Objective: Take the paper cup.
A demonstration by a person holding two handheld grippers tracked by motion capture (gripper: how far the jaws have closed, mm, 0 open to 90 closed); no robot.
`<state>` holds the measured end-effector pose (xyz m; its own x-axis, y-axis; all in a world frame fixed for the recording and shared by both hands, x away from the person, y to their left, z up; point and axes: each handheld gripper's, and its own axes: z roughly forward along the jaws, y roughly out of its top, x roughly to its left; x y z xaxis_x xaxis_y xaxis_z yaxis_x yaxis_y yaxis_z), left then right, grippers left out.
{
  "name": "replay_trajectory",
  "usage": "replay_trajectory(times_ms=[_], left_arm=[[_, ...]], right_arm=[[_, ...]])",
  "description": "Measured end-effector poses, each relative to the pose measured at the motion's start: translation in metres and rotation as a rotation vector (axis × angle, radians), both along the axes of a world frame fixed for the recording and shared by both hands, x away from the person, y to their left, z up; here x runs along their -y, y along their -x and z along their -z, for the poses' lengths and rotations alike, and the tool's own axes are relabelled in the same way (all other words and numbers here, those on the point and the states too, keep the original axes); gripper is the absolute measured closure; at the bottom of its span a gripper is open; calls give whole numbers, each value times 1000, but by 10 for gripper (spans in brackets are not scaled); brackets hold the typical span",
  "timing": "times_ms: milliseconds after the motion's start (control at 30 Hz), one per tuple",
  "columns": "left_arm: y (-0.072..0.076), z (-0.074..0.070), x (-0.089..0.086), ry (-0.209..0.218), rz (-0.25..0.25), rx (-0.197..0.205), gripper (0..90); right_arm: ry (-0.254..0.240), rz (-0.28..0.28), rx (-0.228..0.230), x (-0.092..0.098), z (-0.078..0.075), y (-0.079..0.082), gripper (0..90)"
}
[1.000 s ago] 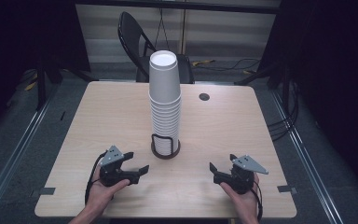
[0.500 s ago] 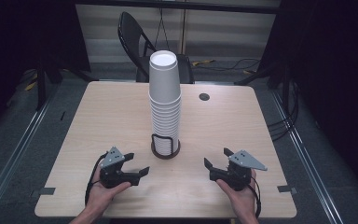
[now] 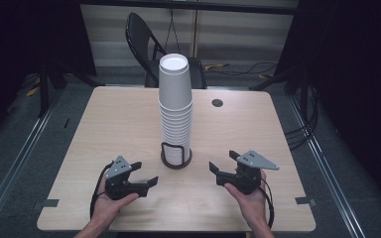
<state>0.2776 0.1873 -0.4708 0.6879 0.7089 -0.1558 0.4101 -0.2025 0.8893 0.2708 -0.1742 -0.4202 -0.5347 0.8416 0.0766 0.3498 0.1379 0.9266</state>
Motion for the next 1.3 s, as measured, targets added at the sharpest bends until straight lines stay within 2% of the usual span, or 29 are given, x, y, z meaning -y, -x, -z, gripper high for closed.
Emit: replay_trajectory(times_ms=[267, 600, 967, 1067, 1300], left_arm=[[0, 0, -1, -2, -6, 5, 160], [1, 0, -2, 0, -6, 5, 160], [0, 1, -1, 1, -7, -1, 161], [1, 0, -2, 3, -7, 1, 161], [1, 0, -2, 6, -6, 2, 161]], right_arm=[[-19, -27, 8, -5, -12, -4, 184], [-57, -46, 44, -10, -43, -15, 173], [-82, -81, 91, -27, -78, -30, 143], [-89, -86, 96, -31, -83, -33, 140], [-96, -135, 104, -39, -102, -41, 140]])
